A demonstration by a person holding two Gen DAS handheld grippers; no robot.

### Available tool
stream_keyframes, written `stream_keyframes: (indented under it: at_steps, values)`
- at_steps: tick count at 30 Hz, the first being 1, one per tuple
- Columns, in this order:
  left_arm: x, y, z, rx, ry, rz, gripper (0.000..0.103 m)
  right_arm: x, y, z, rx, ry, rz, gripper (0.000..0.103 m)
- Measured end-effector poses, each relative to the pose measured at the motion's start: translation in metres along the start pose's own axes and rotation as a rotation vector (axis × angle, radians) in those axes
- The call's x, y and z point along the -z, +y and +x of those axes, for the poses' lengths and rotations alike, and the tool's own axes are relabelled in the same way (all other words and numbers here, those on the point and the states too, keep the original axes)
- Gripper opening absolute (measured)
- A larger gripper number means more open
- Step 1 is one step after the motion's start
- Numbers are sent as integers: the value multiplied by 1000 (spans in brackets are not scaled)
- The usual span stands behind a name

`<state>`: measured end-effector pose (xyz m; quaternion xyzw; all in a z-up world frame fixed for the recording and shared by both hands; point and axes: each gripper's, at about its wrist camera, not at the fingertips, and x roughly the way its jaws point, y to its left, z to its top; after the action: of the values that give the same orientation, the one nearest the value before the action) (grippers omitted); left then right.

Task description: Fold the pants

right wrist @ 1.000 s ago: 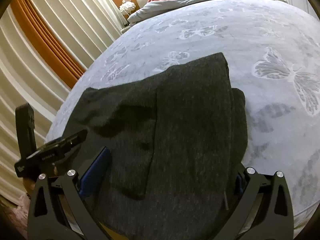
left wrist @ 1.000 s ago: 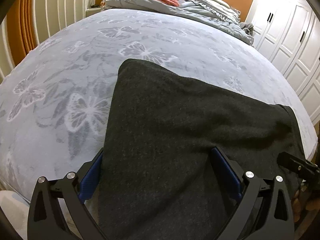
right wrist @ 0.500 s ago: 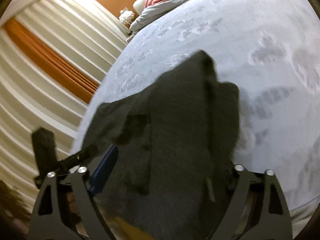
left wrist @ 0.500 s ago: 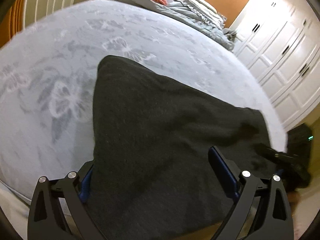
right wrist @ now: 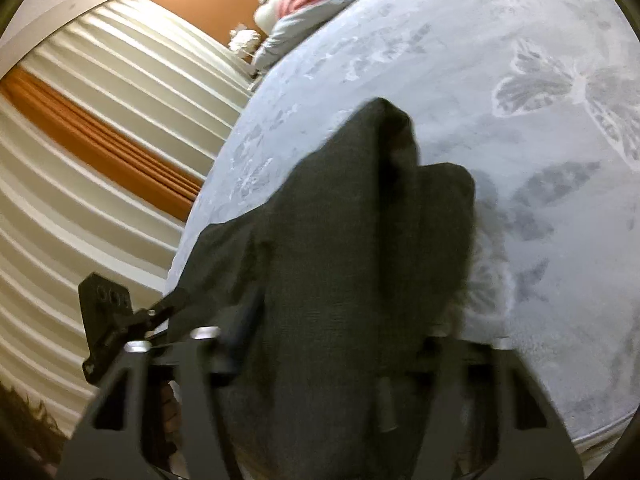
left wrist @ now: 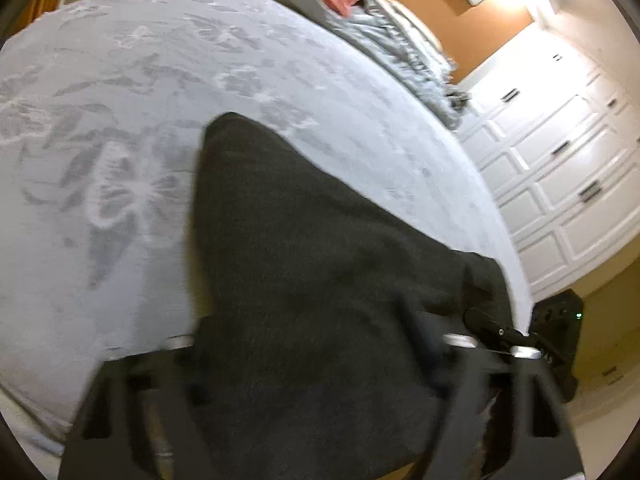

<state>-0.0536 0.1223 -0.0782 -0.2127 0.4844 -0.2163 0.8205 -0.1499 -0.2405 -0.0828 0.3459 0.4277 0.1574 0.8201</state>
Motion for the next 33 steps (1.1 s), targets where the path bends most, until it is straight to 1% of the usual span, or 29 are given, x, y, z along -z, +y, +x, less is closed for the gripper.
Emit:
stream_keyframes:
  at_steps: [1,2,5,7,8,11,16,19,23,24,29,31,33]
  values:
    - [0,2,-4,-22,8,-9,33,0,-1,-1,-9,9,18,34]
    - [0,4,-7,-27,20,-16,27,1,0,-4,-6,19,28,33]
    - [3,5,-13,-37,60,-29,27,7,7,-11,18,45,11,33]
    - [5,2,-13,-69,69,-1,27,10,7,-9,45,75,7,37]
    - [7,-1,-12,-90,73,14,28,12,3,-9,50,81,26,39]
    - [8,-4,-8,-127,82,32,30,15,-8,-9,10,78,81,40]
    - [5,2,-4,-123,92,12,30,15,-8,-5,19,69,66,41]
    - [6,2,-4,-128,91,19,30,14,-9,-5,15,69,71,42]
    - [7,-2,-6,-151,92,24,27,13,-10,-5,19,69,77,42]
    - [6,-5,-5,-155,94,22,26,18,-9,-12,20,69,77,42]
    - [4,-14,-7,-176,92,29,20,17,-7,-10,35,70,100,43]
    - [5,-18,-12,-169,84,33,18,16,-5,-10,45,74,111,40]
    - [5,-25,-21,-153,74,42,16,15,2,-13,62,76,96,34]
